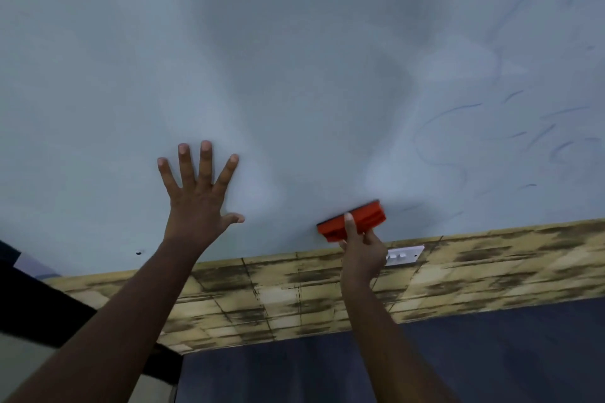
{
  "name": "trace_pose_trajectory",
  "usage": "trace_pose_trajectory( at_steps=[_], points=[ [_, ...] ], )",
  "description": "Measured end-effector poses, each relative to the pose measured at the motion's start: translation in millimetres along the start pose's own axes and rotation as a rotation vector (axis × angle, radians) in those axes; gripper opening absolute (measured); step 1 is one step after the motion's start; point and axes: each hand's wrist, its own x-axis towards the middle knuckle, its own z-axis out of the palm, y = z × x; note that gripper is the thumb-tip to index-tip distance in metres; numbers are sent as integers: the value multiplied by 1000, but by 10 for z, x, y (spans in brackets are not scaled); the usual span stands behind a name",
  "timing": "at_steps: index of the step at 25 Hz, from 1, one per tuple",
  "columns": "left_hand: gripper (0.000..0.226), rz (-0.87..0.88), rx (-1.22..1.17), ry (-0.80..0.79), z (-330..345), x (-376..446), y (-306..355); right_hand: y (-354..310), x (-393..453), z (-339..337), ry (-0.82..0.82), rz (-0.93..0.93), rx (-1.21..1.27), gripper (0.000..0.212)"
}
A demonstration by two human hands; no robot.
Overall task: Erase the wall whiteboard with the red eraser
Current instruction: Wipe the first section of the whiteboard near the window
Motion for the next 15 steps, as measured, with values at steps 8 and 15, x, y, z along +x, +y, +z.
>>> trace_pose_trajectory(
  at_steps=[8, 15],
  points=[
    [130, 23, 40, 30, 72, -40, -2, 312, -707, 695, -452, -1005, -947, 66],
    [171, 46, -2, -43, 67, -28, -67, 469, 118, -146, 112, -34, -305, 48]
  ],
)
